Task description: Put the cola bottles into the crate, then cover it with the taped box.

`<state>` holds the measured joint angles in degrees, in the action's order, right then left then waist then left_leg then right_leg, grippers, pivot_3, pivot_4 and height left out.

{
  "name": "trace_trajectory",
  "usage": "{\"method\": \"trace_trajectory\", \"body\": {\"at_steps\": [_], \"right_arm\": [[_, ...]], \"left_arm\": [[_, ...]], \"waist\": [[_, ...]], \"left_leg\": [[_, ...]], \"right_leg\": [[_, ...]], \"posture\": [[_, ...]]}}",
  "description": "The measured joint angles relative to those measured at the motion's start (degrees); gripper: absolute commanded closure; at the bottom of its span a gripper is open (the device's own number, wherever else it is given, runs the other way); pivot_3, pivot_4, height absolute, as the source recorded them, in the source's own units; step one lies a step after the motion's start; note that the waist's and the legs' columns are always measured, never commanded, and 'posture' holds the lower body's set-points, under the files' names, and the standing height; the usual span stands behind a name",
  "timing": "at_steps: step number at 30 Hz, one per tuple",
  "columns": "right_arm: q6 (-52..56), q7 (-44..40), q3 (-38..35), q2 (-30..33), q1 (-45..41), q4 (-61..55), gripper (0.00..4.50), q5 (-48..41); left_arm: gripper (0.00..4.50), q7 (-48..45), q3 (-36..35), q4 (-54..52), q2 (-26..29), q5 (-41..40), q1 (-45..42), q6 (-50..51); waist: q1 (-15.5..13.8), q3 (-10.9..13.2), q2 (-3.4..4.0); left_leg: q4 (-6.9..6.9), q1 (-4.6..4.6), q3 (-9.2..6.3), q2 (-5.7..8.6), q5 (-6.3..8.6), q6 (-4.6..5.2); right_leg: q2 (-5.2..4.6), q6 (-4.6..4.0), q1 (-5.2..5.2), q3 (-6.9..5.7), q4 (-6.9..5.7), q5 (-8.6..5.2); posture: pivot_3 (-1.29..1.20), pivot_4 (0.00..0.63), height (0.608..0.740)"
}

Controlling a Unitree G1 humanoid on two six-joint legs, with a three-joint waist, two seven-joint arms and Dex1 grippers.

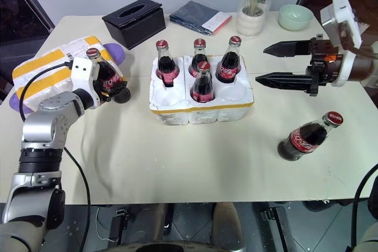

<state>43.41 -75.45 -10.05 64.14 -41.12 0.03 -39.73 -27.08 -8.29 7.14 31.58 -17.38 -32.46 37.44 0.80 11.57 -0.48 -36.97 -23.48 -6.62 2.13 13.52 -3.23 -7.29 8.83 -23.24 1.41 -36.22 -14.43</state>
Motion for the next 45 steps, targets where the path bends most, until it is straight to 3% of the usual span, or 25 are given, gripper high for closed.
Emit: {"method": "trace_trajectory", "body": {"at_steps": [4, 9, 12, 16, 23, 33, 35, 37, 42, 45], "right_arm": [[0.0, 0.6, -0.4, 0.0, 1.1, -0.4, 0.00, 0.0], [0.0, 1.0, -1.0, -0.1, 2.1, -1.0, 0.00, -0.1], [0.0, 2.1, -1.7, -0.8, 2.3, -1.1, 0.00, -0.7], [0.1, 3.4, -2.3, -1.9, 3.6, -2.7, 0.00, -1.4], [1.2, 5.7, -4.9, -1.9, 6.4, -4.7, 0.00, -2.7], [2.2, 8.2, -7.8, -1.9, 10.8, -7.6, 0.00, -4.0], [2.2, 8.7, -8.2, -1.9, 11.1, -7.6, 0.00, -4.0], [2.2, 8.9, -8.4, -2.0, 11.2, -7.6, 0.00, -4.0], [2.1, 9.4, -8.5, -2.0, 11.4, -7.6, 0.00, -4.0], [2.3, 9.2, -8.5, -0.7, 11.3, -7.4, 0.00, -4.1]], "left_arm": [[1.76, -6.7, -3.5, -0.7, 2.5, -7.8, -2.5, 4.8], [1.76, -23.3, -7.1, -5.6, 13.0, -22.6, -6.6, 15.1], [1.76, -30.8, -6.7, -6.8, 15.0, -28.3, -10.0, 18.4], [1.76, -31.3, -2.3, -3.1, 12.4, -26.4, -17.1, 16.9], [1.76, -33.0, 12.0, -1.5, 3.7, -16.8, -16.4, 8.0], [1.76, -34.9, 22.5, 1.5, 3.2, -0.2, -13.6, -12.7], [0.71, -34.9, 22.4, 1.5, 3.0, 0.1, -13.6, -13.0], [0.04, -33.3, 21.0, 1.5, 1.5, 0.2, -13.3, -13.0], [0.04, -31.4, 18.1, 0.9, -0.3, -1.6, -12.8, -10.3], [0.04, -32.7, 14.6, -1.7, 1.0, -6.8, -13.0, -4.5]], "waist": [[0.0, 0.1, -0.13], [0.4, 0.1, -0.11], [0.2, 0.1, -0.09], [-0.2, 0.1, -0.10], [0.3, 0.1, -0.11], [0.2, 0.1, -0.07], [0.2, 0.1, -0.07], [0.1, 0.1, -0.06], [0.0, 0.1, -0.06], [0.0, 0.1, -0.06]], "left_leg": [[-0.02, -0.17, -0.02, 0.00, 0.00, 0.00], [0.00, -0.27, 0.00, 0.00, 0.01, 0.01], [-0.01, -0.22, -0.02, -0.01, 0.00, 0.00], [-0.15, -0.17, -0.04, 0.02, -0.02, -0.04], [-0.05, -0.21, -0.02, 0.01, -0.02, -0.03], [-0.10, -0.20, -0.01, 0.01, -0.01, -0.01], [-0.10, -0.20, -0.01, 0.00, -0.01, -0.01], [-0.11, -0.19, -0.02, 0.01, -0.01, -0.01], [-0.12, -0.19, -0.02, 0.01, -0.01, -0.01], [-0.11, -0.19, -0.02, 0.01, -0.01, -0.01]], "right_leg": [[0.00, 0.00, -0.17, -0.02, -0.01, 0.00], [0.00, 0.01, -0.27, -0.01, 0.00, 0.01], [0.00, 0.01, -0.22, -0.03, -0.04, 0.00], [0.00, 0.09, -0.02, -0.05, 0.03, 0.05], [0.01, 0.12, -0.19, -0.02, 0.00, 0.07], [0.01, 0.10, -0.15, 0.00, 0.02, 0.08], [0.01, 0.10, -0.15, 0.00, 0.00, 0.08], [0.01, 0.11, -0.13, 0.00, 0.00, 0.08], [0.01, 0.11, -0.13, 0.00, -0.01, 0.09], [0.01, 0.11, -0.14, 0.00, -0.02, 0.08]], "posture": [[0.00, 0.150, 0.740], [0.00, 0.150, 0.740], [0.00, 0.150, 0.740], [0.00, 0.150, 0.740], [0.00, 0.150, 0.740], [0.00, 0.150, 0.740], [0.00, 0.150, 0.740], [0.00, 0.150, 0.740], [0.00, 0.150, 0.740], [0.00, 0.150, 0.740]]}}
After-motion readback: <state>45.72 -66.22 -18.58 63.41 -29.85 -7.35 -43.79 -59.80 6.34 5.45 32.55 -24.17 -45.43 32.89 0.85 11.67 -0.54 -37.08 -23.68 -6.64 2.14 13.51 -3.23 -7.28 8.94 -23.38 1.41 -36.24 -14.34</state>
